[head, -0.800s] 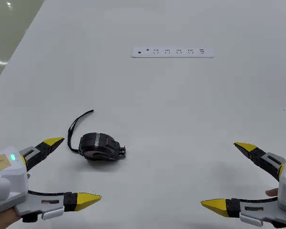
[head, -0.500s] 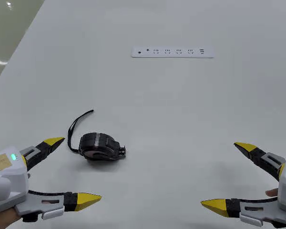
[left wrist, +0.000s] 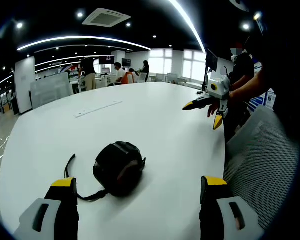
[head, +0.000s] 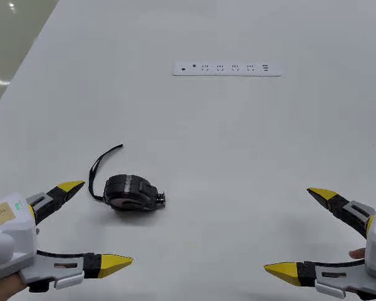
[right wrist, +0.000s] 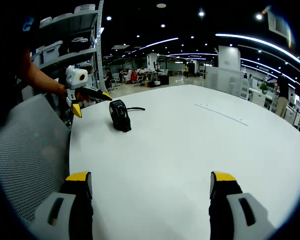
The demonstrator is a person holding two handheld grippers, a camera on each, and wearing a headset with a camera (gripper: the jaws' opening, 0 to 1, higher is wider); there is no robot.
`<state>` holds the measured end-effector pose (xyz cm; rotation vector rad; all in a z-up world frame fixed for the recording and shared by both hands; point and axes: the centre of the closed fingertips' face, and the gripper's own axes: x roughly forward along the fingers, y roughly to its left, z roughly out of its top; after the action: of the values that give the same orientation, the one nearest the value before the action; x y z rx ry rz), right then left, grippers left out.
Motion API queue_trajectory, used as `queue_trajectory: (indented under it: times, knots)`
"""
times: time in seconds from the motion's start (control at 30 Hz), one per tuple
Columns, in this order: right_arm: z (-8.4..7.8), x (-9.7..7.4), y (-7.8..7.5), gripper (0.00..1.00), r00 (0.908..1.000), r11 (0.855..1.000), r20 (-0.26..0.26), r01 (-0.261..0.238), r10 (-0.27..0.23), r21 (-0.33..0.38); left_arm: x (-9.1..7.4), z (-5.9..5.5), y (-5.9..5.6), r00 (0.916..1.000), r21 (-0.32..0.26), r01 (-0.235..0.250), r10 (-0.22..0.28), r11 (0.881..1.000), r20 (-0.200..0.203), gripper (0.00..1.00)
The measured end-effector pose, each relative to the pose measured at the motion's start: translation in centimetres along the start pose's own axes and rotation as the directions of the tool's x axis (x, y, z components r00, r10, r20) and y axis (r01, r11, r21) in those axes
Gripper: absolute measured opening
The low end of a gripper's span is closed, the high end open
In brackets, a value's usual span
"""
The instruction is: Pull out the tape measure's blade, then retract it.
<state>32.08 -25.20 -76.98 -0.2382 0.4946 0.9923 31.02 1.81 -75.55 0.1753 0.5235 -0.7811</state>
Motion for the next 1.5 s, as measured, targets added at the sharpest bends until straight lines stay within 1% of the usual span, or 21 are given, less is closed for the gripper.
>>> queue_trajectory:
  times: [0.17, 0.37, 0.6, 0.73, 0.83, 1.0, 1.2, 1.5]
  knots:
    - [0.1, 0.1, -0.1, 1.00, 1.0000, 1.000, 0.002, -0.001, 0.001, -0.007, 0.1, 0.1, 0.0, 1.0000, 0.001, 0.001, -0.001, 1.000, 0.001, 1.00]
    - [0.0, 0.3, -0.2, 1.00, 0.9999, 1.000, -0.012, -0.010, 0.010, -0.011, 0.3, 0.1, 0.3, 1.0000, 0.010, 0.003, -0.003, 1.000, -0.005, 1.00]
    - [0.2, 0.6, -0.4, 0.99, 0.9997, 0.999, -0.017, -0.021, 0.021, -0.028, 0.8, 0.4, 0.8, 0.9996, 0.032, 0.022, -0.021, 0.999, -0.017, 1.00]
    - [0.5, 0.9, -0.6, 0.97, 0.9996, 0.999, -0.012, -0.025, 0.024, -0.038, 1.1, 0.5, 1.0, 0.9988, 0.046, 0.038, -0.037, 0.998, -0.033, 1.00]
    - [0.6, 1.3, -0.6, 0.96, 0.9992, 0.998, -0.020, -0.035, 0.034, -0.049, 1.3, 0.5, 1.1, 0.9974, 0.055, 0.058, -0.056, 0.997, -0.047, 1.00]
    - [0.8, 1.8, -0.7, 0.95, 0.9985, 0.997, -0.025, -0.049, 0.048, -0.064, 1.7, 0.6, 1.4, 0.9954, 0.072, 0.077, -0.073, 0.994, -0.063, 1.00]
    - [1.3, 2.7, -0.7, 0.93, 0.9976, 0.995, -0.023, -0.066, 0.065, -0.081, 2.2, 0.6, 1.7, 0.9902, 0.088, 0.111, -0.102, 0.990, -0.095, 1.00]
    - [1.8, 4.0, -0.7, 0.91, 0.9952, 0.990, -0.031, -0.096, 0.093, -0.103, 2.6, 0.6, 2.5, 0.9836, 0.107, 0.141, -0.127, 0.984, -0.128, 0.97]
